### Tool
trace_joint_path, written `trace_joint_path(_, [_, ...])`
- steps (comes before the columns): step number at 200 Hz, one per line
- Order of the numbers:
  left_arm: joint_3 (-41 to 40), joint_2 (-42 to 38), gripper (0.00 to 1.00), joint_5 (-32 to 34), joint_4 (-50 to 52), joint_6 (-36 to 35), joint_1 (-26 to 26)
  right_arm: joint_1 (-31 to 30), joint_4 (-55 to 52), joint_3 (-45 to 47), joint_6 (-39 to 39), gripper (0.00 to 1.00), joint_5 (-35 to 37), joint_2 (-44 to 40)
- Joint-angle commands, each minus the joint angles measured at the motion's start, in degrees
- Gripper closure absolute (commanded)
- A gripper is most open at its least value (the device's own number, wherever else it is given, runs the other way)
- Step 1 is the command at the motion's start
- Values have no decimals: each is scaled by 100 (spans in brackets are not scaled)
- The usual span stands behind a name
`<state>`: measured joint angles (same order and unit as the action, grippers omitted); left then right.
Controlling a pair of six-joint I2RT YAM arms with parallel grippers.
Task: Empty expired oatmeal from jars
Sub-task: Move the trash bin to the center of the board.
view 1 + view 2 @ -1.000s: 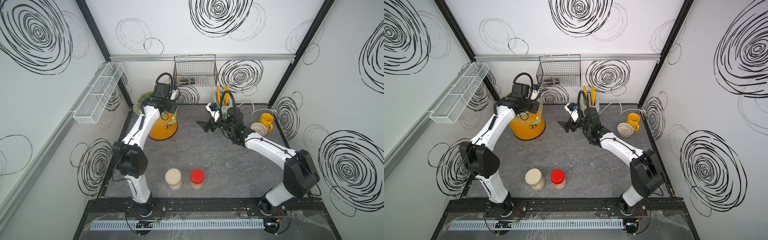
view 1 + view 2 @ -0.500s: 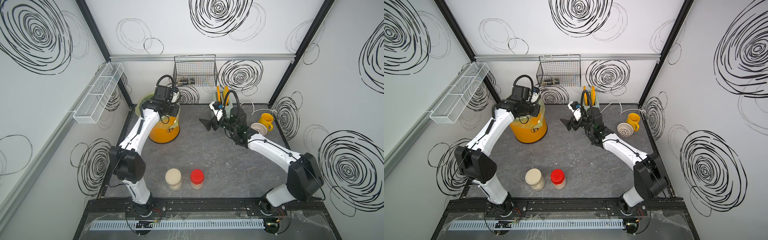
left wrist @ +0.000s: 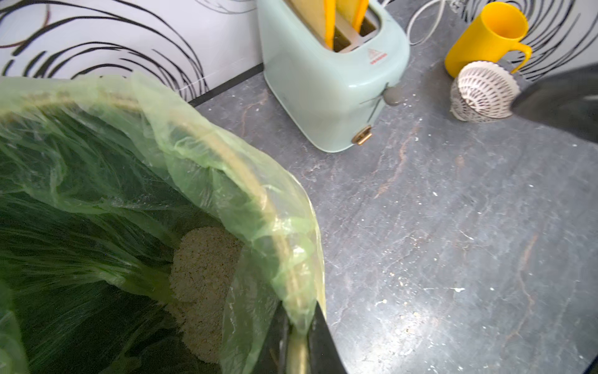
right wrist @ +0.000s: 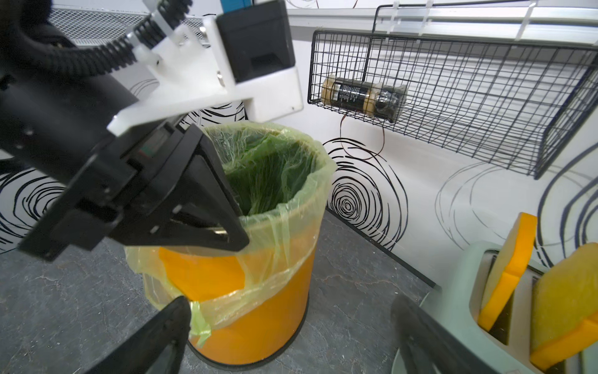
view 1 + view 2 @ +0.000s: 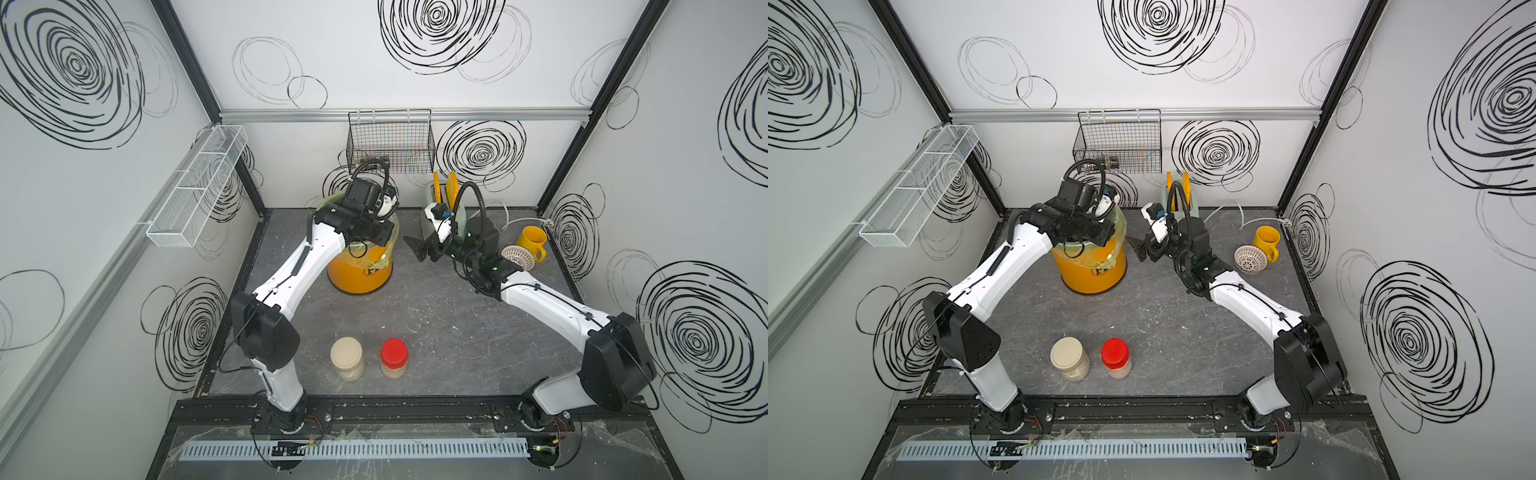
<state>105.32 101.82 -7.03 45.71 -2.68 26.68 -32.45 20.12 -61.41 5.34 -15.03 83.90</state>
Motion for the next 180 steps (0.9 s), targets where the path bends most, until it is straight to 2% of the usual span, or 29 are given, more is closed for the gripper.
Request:
trace_joint_path(1, [332, -35, 100, -119, -542, 56, 137, 45, 27, 112, -58, 2, 105, -206])
trace_joint_path(57, [329, 101, 98, -27, -895, 100, 189, 114, 11, 161, -164, 2, 115, -282])
trace_joint_path(97, [522, -33, 54, 78, -1002, 100, 193, 125, -169, 20, -273, 2, 79, -303])
trace_joint_path(115, [620, -188, 31, 94, -1087, 140, 206, 125, -376, -63, -366, 2, 129, -367])
trace_joint_path(139, [614, -523, 10, 243, -1214, 258, 290, 115, -737, -155, -565, 2, 247, -552])
trace_joint_path(159, [388, -1001, 0, 616, -1247, 390, 496, 30, -1403, -240, -755, 2, 246, -827])
trace_joint_path(180, [-524, -1880, 4, 912, -1460, 685, 675, -295, -2078, -79, -801, 2, 491, -1310])
